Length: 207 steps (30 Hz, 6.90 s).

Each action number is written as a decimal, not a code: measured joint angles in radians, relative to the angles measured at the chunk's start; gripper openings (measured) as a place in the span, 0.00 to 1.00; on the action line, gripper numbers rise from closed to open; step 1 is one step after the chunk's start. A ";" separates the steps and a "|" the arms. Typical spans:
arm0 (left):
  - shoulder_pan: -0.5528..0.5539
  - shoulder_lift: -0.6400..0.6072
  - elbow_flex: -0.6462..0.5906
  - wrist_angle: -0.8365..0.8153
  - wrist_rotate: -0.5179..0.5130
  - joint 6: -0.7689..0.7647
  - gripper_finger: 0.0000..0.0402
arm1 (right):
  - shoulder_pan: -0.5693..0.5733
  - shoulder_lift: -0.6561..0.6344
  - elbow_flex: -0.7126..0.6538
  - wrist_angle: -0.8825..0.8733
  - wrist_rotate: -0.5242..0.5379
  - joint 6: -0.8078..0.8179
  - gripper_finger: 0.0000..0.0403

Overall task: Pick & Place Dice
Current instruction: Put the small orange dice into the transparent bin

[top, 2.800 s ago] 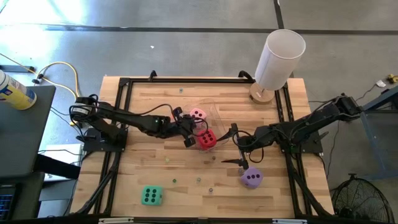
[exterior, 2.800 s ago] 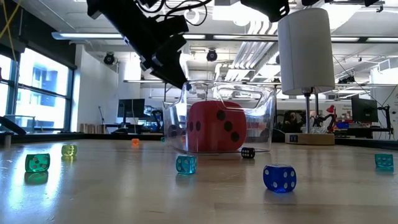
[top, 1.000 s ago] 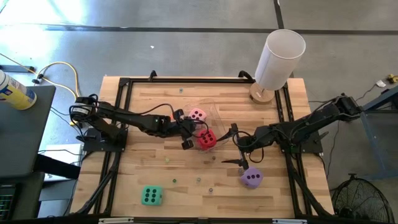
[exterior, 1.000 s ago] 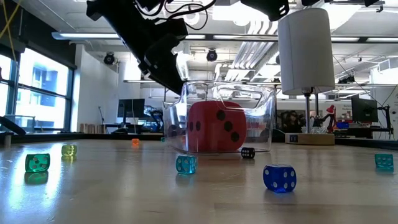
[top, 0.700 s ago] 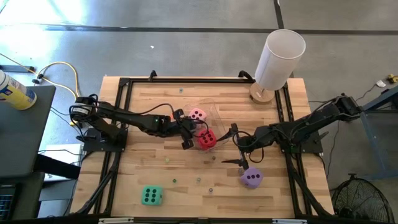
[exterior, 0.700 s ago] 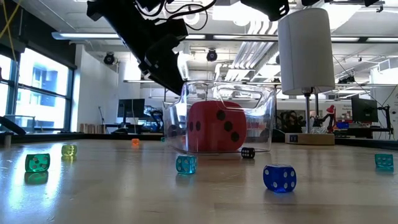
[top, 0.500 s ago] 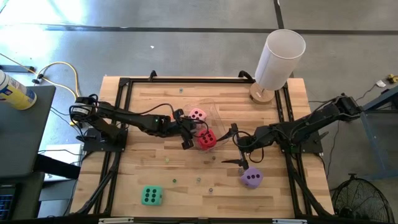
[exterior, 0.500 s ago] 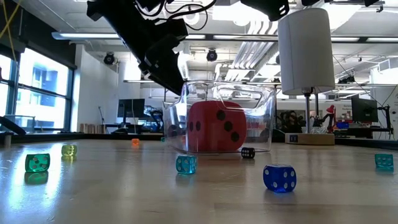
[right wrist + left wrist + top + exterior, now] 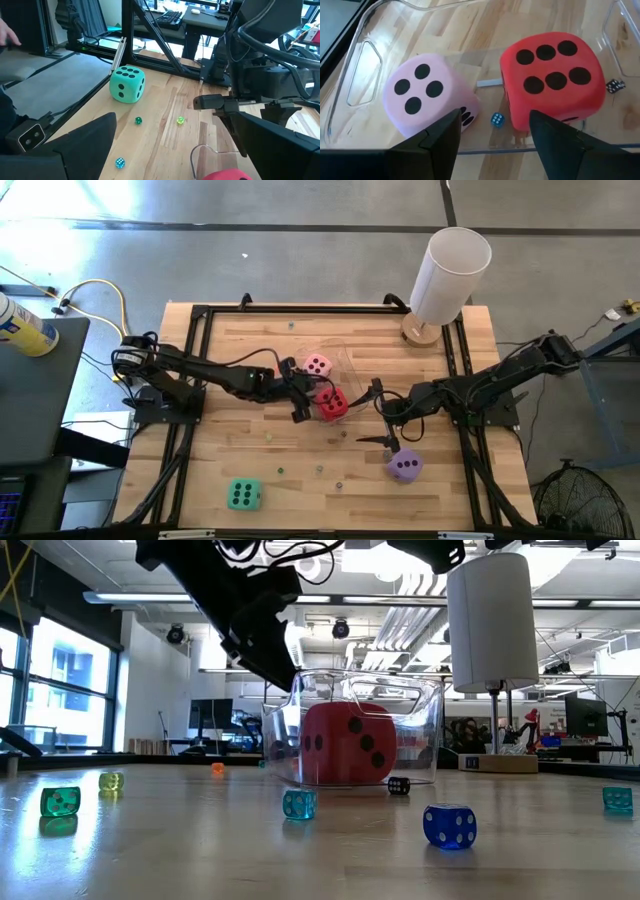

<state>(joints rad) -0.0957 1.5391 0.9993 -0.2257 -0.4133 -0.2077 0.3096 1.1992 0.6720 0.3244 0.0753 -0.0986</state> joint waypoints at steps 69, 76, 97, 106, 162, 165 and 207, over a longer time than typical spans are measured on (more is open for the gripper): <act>0.353 -0.301 -0.691 0.411 0.202 0.181 0.57 | 0.000 0.000 0.000 -0.006 -0.003 -0.002 0.99; 0.383 -0.167 -0.689 0.530 0.205 0.166 0.57 | 0.000 0.000 0.000 -0.006 -0.001 -0.002 0.99; 0.429 0.005 -0.688 0.670 0.226 0.138 0.55 | 0.000 0.000 0.000 -0.006 0.000 0.000 0.99; 0.434 0.005 -0.686 0.623 0.264 0.111 0.43 | 0.000 0.000 0.000 -0.006 0.000 0.000 0.99; 0.007 -0.313 -0.677 1.032 0.243 0.200 0.16 | 0.000 0.000 0.000 0.003 0.003 -0.003 0.99; 0.017 -0.222 -0.656 1.105 0.242 0.216 0.16 | 0.000 0.000 0.000 0.002 0.003 -0.004 0.99; 0.114 0.009 -0.515 1.147 0.281 0.068 0.55 | 0.000 0.000 0.000 0.001 0.003 -0.004 0.99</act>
<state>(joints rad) 0.0186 1.5482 0.4843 0.9215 -0.1325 -0.1401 0.3092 1.1992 0.6721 0.3252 0.0784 -0.1024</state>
